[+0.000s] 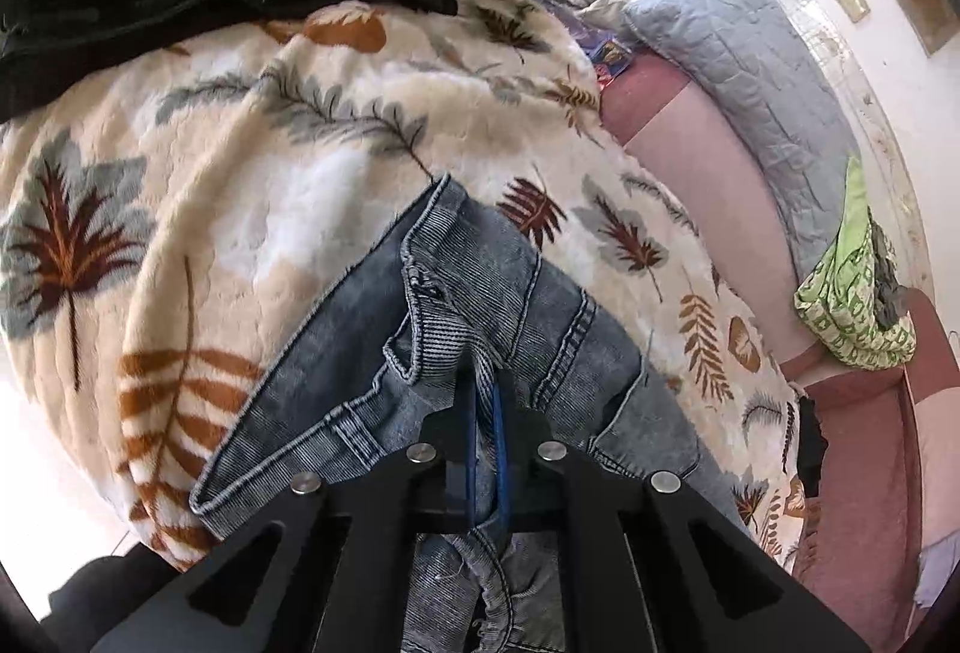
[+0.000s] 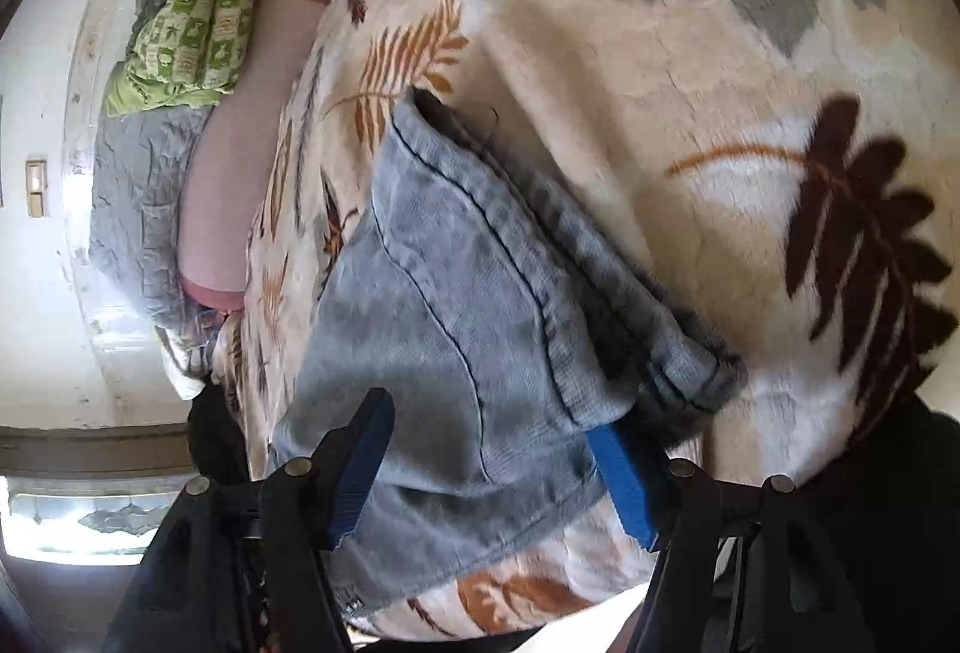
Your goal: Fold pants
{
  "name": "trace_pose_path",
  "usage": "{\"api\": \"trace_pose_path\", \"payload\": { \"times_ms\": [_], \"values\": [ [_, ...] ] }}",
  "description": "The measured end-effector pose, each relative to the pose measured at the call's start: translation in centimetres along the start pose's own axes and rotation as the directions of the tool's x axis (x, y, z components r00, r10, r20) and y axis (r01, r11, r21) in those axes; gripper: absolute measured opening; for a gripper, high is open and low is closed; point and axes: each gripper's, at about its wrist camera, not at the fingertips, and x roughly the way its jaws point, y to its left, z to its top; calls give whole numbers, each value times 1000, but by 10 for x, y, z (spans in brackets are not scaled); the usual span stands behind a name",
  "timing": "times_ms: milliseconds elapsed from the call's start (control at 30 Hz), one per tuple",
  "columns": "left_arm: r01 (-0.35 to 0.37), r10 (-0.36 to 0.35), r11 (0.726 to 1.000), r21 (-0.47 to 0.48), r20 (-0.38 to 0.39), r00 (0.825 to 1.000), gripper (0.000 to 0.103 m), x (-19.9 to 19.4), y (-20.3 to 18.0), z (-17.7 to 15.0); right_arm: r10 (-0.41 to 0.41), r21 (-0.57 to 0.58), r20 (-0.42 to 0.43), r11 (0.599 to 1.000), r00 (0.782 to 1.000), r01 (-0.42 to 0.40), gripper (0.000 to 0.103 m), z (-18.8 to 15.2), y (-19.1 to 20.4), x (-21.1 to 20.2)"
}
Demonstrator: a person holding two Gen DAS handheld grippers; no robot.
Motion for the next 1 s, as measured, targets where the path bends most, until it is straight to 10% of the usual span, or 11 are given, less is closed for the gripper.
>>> {"api": "trace_pose_path", "payload": {
  "times_ms": [33,133,400,600,700,1000],
  "values": [
    [1,-1,1000,4,9,1000,4,-4,0,2,-18,-34,24,999,1000,18,36,0,6,-3],
    [1,-2,1000,22,32,999,4,-15,0,8,-74,-118,52,990,996,80,14,4,17,-10],
    [-42,31,997,63,177,984,1,-77,19,25,-103,-314,149,938,983,146,14,-1,42,-57],
    [14,-13,999,44,-24,1000,10,-48,31,-4,-87,-268,72,958,994,104,17,-1,15,-34],
    [48,-44,999,25,-130,991,51,-24,23,-28,-79,-254,64,963,995,93,17,1,10,-32],
    [26,-37,996,-89,-125,991,51,18,13,-18,-56,-242,63,968,996,70,17,2,8,-27]
  ]
}}
